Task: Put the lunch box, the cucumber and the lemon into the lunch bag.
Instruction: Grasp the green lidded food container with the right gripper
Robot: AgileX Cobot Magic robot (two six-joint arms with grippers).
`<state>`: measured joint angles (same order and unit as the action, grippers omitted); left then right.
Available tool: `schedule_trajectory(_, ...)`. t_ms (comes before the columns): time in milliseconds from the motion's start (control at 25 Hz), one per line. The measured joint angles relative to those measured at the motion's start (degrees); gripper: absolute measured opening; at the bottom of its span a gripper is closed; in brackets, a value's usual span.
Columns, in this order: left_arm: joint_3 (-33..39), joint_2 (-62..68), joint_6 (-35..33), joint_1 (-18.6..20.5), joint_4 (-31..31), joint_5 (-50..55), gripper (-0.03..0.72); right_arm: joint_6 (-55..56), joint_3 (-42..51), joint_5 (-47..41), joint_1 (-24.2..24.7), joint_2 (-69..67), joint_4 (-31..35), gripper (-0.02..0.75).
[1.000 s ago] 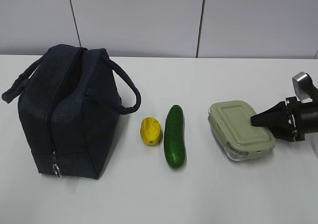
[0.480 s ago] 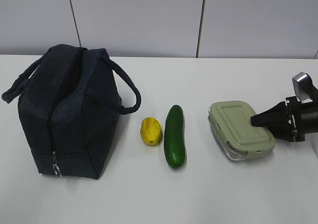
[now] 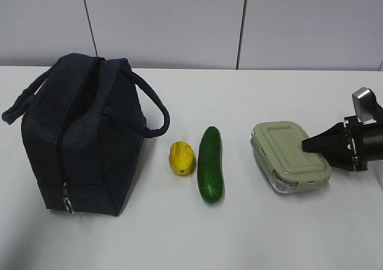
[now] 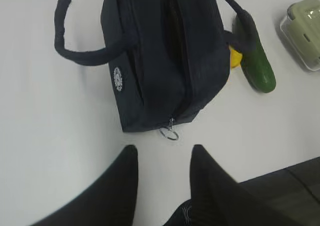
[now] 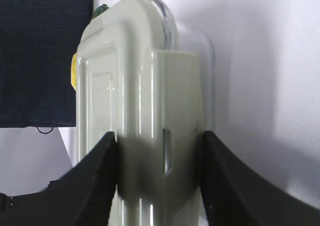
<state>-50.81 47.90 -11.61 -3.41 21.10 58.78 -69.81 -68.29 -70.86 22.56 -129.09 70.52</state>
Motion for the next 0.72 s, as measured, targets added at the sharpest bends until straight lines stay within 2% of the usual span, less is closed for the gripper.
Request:
schedule_trajectory(400, -21.8, 32.1, -4.4, 0.0, 4.4, 8.1, 0.249, 0.4, 0.0, -0.1, 0.0, 0.0, 0.1, 0.366)
schedule_trajectory(600, -28.1, 39.7, -4.6, 0.0, 4.4, 11.0, 0.306, 0.5, 0.0, -0.1, 0.0, 0.0, 0.2, 0.366)
schedule_trajectory(720, -29.5, 42.7, -4.8, 0.0, 4.3, 11.0, 0.347, 0.5, 0.0, -0.1, 0.0, 0.0, 0.2, 0.366)
